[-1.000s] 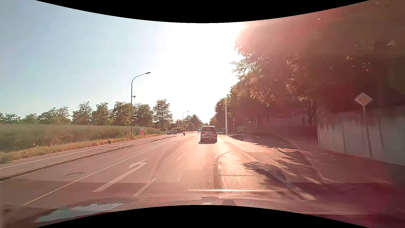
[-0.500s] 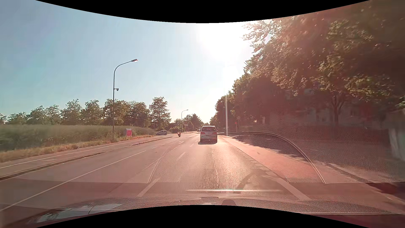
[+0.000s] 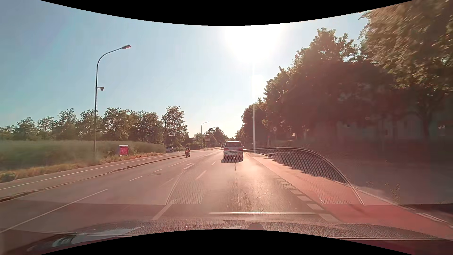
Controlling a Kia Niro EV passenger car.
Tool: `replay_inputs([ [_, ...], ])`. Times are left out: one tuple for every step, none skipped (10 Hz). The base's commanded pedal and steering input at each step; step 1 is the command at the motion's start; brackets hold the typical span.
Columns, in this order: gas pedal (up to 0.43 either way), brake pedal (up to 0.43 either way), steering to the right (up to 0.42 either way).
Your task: Follow the waypoints while adhering to traffic rules and regulations
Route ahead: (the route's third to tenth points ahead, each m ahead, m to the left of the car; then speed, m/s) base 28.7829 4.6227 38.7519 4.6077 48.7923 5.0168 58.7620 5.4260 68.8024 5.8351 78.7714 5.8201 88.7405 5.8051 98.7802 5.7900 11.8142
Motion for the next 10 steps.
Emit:
replay_inputs([
  [0.098,0.006,-0.004],
  [0.098,0.006,-0.004],
  [0.098,0.006,-0.004],
  [0.098,0.006,-0.004],
  [0.098,0.006,-0.004],
  [0.11,0.006,-0.004],
  [0.11,0.006,-0.004],
  [0.11,0.006,-0.004],
  [0.11,0.006,-0.004],
  [0.11,0.006,-0.006],
])
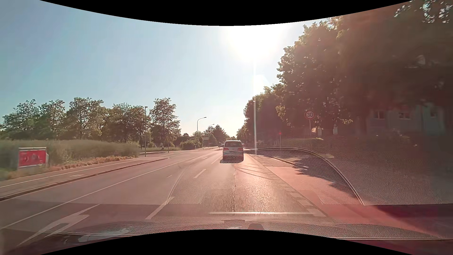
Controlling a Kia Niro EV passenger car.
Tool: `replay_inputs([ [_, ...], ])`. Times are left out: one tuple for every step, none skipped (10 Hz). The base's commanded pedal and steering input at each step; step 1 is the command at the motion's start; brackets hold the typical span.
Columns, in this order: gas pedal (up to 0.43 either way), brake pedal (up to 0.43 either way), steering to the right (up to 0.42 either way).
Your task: Follow the waypoints while adhering to traffic rules and regulations
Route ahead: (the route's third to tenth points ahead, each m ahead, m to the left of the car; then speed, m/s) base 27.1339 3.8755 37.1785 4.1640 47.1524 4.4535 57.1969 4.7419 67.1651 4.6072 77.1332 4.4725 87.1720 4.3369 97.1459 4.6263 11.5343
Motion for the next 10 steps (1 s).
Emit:
replay_inputs([
  [0.11,0.006,-0.008],
  [0.11,0.006,-0.009],
  [0.11,0.006,-0.009],
  [0.11,0.006,-0.009],
  [0.11,0.006,-0.009],
  [0.11,0.006,-0.009],
  [0.11,0.006,-0.009],
  [0.11,0.006,-0.009],
  [0.079,0.006,-0.004],
  [0.079,0.006,0.001],
])
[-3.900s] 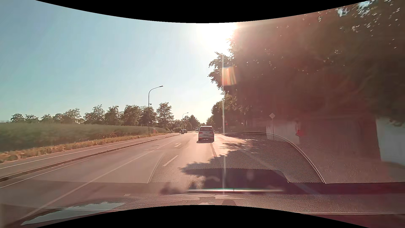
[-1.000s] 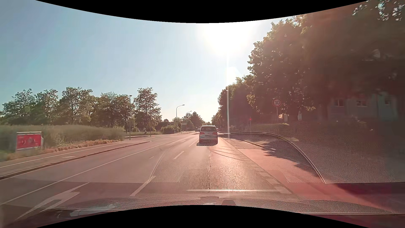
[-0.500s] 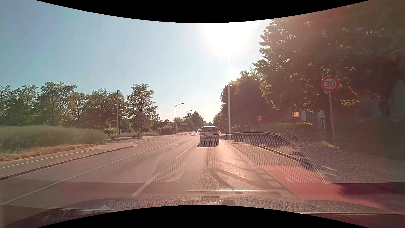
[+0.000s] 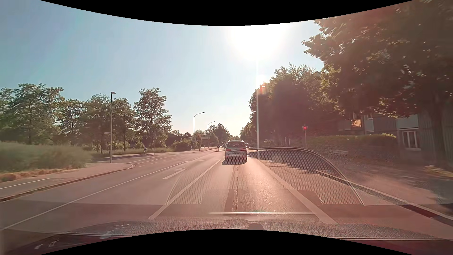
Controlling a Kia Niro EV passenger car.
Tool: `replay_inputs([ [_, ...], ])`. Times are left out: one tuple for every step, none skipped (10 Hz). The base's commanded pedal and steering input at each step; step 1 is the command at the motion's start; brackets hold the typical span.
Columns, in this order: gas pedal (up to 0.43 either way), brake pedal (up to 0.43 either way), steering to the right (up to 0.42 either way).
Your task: Follow the waypoints while adhering to traffic rules and regulations
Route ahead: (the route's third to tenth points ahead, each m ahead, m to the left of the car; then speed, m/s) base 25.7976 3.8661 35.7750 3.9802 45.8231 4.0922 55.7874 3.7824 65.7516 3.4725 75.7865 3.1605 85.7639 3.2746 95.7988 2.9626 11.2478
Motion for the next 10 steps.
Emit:
replay_inputs([
  [0.079,0.006,0.001],
  [0.079,0.0,0.0],
  [0.079,0.006,0.0],
  [0.079,0.006,-0.001],
  [0.079,0.0,-0.001],
  [0.079,0.006,-0.001],
  [0.079,0.006,-0.001],
  [0.079,0.006,-0.001],
  [0.079,0.006,-0.001],
  [0.079,0.006,-0.001],
])
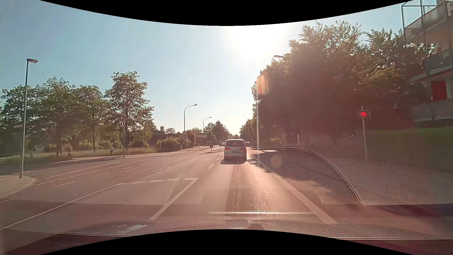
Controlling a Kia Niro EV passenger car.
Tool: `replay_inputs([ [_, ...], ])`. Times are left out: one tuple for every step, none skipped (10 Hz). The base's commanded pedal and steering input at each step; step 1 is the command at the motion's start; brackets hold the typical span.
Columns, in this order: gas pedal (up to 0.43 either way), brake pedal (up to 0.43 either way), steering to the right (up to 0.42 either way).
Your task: Follow the waypoints while adhering to traffic rules and regulations
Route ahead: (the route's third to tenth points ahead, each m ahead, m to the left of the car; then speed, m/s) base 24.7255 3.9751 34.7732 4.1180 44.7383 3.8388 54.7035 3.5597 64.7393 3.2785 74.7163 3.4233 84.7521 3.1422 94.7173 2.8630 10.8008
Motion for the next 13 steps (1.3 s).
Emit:
replay_inputs([
  [0.079,0.006,-0.001],
  [0.079,0.006,-0.001],
  [0.079,0.006,-0.001],
  [0.079,0.006,-0.001],
  [0.079,0.006,-0.001],
  [0.079,0.0,-0.001],
  [0.079,0.006,-0.001],
  [0.087,0.0,-0.001],
  [0.098,0.006,-0.001],
  [0.11,0.006,-0.001],
  [0.118,0.0,-0.001],
  [0.13,0.006,-0.001],
  [0.13,0.006,-0.001],
])
